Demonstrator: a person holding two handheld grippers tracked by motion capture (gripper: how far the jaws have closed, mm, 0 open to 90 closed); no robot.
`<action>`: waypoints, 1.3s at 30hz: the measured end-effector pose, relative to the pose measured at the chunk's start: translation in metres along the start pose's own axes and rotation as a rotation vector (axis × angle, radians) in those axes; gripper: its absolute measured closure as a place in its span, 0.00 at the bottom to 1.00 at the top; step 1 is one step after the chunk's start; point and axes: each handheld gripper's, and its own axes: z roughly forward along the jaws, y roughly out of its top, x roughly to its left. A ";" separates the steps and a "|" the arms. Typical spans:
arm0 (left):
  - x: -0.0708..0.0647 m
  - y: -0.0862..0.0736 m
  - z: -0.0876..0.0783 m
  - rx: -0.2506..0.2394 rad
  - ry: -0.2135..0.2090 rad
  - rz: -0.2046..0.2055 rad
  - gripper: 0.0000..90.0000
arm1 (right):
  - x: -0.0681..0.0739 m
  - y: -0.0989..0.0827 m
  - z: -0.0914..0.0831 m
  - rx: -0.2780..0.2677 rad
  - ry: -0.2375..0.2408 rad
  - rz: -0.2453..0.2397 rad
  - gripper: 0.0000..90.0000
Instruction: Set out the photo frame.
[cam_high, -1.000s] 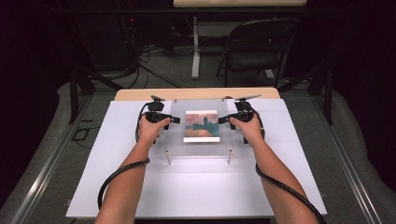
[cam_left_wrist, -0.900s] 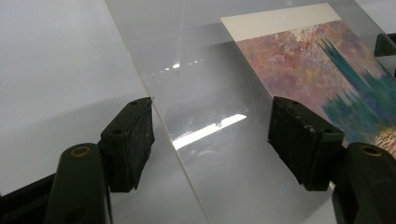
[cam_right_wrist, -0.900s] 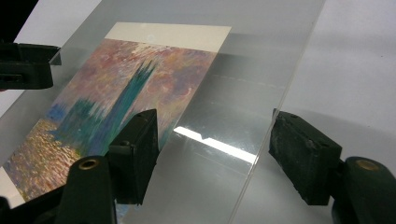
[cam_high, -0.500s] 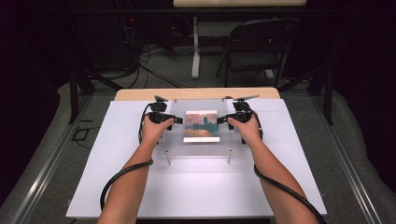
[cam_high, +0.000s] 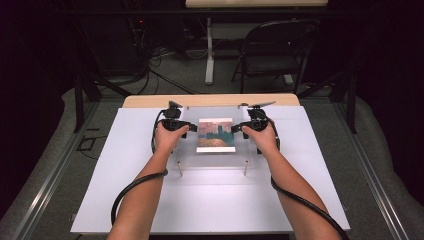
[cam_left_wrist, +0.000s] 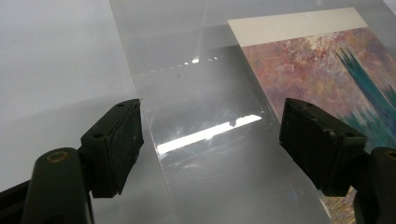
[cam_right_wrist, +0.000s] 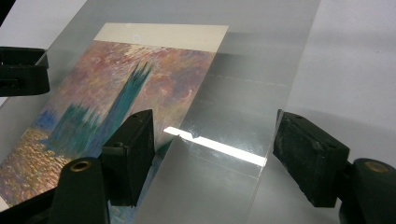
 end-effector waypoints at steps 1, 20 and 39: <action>0.001 0.000 0.000 0.002 -0.005 0.000 0.24 | 0.000 0.000 0.000 0.001 0.002 -0.001 0.32; 0.005 -0.001 0.003 0.006 -0.038 -0.049 0.21 | -0.001 0.000 0.003 -0.007 0.014 0.012 0.30; 0.002 0.000 0.003 0.025 -0.051 -0.071 0.21 | 0.000 0.000 0.001 -0.009 0.011 0.023 0.33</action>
